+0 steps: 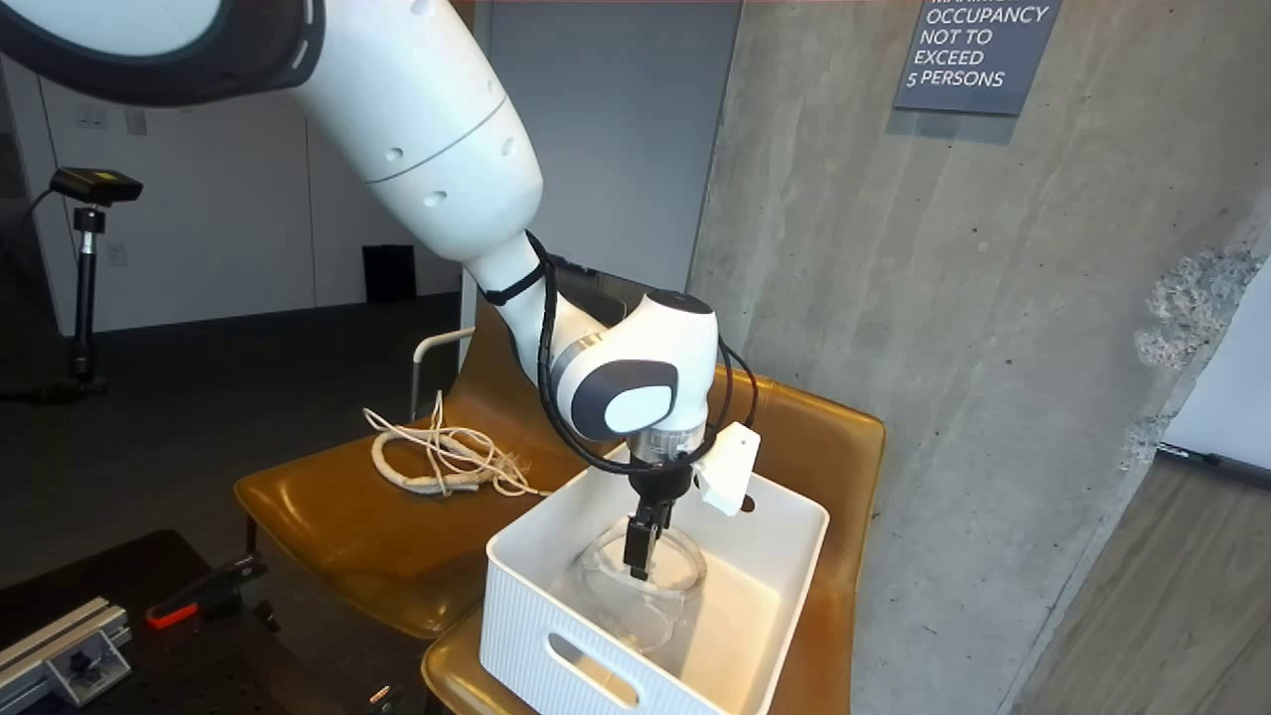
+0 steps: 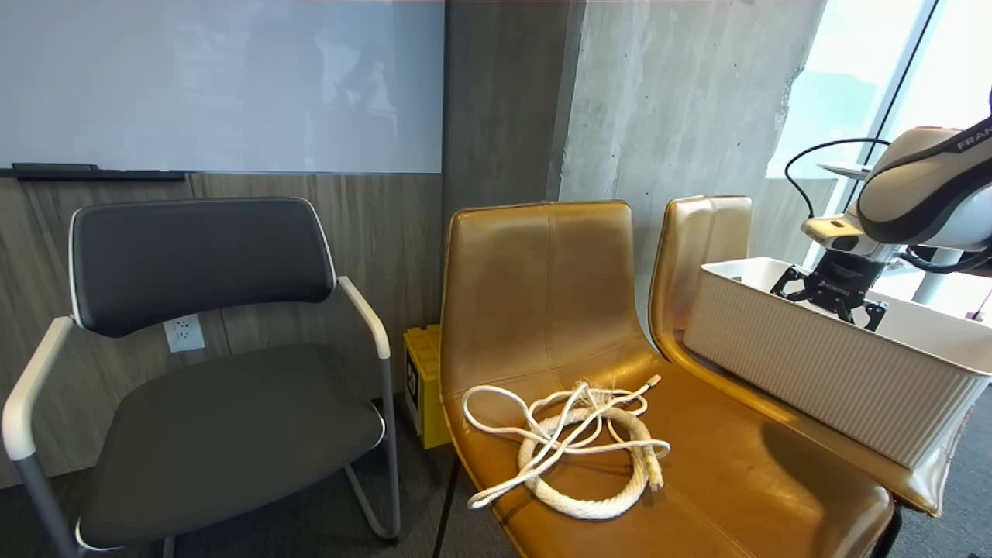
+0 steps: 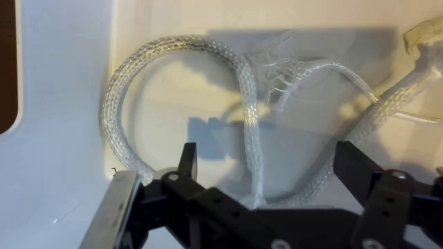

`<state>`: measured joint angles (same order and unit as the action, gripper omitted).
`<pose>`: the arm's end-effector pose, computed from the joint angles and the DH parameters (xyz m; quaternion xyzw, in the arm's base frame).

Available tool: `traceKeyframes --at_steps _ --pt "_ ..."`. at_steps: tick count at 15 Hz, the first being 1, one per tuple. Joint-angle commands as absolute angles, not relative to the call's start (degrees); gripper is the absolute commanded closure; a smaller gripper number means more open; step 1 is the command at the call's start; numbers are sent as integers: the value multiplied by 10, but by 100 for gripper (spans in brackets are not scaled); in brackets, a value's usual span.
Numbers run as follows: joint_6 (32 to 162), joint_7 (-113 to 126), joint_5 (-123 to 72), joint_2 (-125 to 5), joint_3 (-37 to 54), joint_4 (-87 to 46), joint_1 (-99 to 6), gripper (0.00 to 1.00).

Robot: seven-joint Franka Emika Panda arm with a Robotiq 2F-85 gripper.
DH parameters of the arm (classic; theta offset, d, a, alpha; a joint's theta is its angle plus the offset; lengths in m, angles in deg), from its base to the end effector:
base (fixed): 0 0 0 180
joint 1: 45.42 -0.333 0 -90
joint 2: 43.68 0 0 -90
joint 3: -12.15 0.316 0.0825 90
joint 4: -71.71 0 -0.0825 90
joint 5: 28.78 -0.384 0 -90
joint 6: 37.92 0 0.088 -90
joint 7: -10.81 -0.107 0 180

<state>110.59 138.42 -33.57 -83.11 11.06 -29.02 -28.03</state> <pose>0.6414 -0.2148 0.1896 0.6034 0.7939 0.0390 0.0644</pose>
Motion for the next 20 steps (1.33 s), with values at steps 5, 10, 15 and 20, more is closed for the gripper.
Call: traceKeyframes --at_steps 5,10,15,20 --pt "1080 1371 -286 -939 112 -175 -276 0" --pt "1078 1365 -262 -974 105 -149 -280 8" --pt "1079 1351 -248 -974 99 -151 -286 57" --pt "1096 1300 -232 -952 87 -181 -302 94"
